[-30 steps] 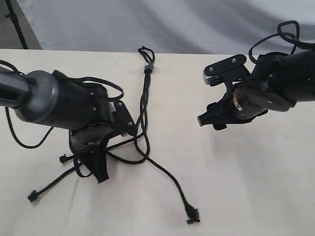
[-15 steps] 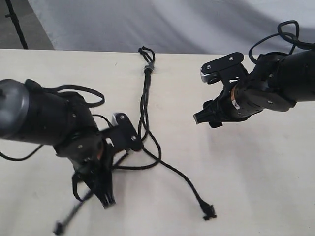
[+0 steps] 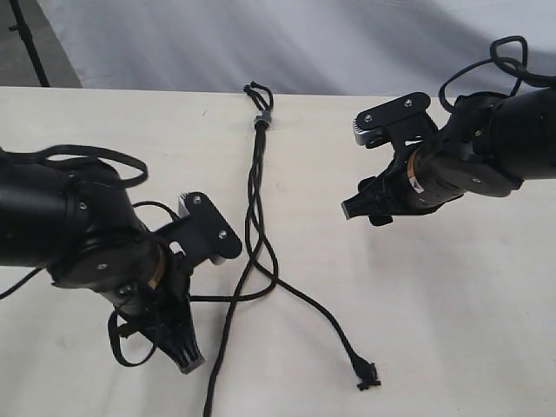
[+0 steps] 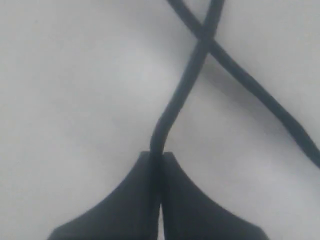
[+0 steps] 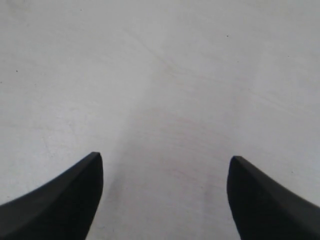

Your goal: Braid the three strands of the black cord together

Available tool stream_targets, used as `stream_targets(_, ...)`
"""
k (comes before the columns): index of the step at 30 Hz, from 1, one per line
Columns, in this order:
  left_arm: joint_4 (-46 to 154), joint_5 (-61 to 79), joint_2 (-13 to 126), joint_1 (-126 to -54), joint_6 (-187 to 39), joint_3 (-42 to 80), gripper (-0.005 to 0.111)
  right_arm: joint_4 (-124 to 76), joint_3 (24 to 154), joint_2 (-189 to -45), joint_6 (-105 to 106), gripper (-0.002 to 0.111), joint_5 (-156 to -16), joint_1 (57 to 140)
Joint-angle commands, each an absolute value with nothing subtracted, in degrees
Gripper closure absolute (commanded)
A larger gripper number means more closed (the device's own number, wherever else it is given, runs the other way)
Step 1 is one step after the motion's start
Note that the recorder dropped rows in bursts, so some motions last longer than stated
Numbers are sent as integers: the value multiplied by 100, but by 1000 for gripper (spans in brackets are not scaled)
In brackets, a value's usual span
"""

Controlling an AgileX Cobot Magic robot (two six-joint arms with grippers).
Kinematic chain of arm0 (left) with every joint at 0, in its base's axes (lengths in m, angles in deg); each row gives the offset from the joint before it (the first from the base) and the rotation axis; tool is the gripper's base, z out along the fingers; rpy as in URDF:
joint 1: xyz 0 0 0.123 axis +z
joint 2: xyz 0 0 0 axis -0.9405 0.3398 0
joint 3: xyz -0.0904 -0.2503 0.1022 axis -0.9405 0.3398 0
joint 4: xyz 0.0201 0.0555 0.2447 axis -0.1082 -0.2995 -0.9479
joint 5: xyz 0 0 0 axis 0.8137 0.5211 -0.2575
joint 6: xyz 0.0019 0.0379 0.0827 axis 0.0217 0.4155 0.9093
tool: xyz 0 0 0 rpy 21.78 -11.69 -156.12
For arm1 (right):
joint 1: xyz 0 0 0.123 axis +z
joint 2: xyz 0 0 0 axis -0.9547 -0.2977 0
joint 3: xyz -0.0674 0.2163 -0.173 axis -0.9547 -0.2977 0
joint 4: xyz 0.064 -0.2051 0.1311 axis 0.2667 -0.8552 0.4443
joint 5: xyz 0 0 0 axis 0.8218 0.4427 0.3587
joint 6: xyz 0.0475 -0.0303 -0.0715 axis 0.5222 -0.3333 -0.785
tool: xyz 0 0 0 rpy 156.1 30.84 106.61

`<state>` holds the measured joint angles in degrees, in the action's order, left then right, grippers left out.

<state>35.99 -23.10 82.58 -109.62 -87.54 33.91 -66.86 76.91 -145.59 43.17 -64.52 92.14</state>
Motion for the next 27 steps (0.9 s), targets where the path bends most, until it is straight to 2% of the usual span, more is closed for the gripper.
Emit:
stream_targets(1,3485,-1692,8013,-10663,-8869,3726,105,-6706,7702,-14510,4334,42,-6432,9216)
stream_targets(11,3213,-235,8013,-10607,-8858,4466,105,-6706,7702,-14510,4334,42,-6460,9216)
stream_targets(19,3213,-511,8013,-10607,-9249,4516,105,-6706,7702,-14510,4334,42,-6460,9216)
stream_targets(21,3213,-594,8013,-10607,-9493,4516,96,-6667,7702,-14510,4334,42,-6460,9216)
stream_targets(23,3213,-609,8013,-10607,-9704,4516,76,-6494,7702,-14510,4334,42,-6460,9216)
stream_targets(24,3213,-609,8013,-10607,-9857,4516,60,-6412,7702,-14510,4334,42,-6460,9226)
stream_targets(26,3213,-609,8013,-10607,-9896,4516,45,-6096,7702,-14510,4334,42,-6460,9226)
stream_targets(27,3213,-609,8013,-10607,-9896,4516,41,-5902,7702,-14510,4334,42,-6460,9239)
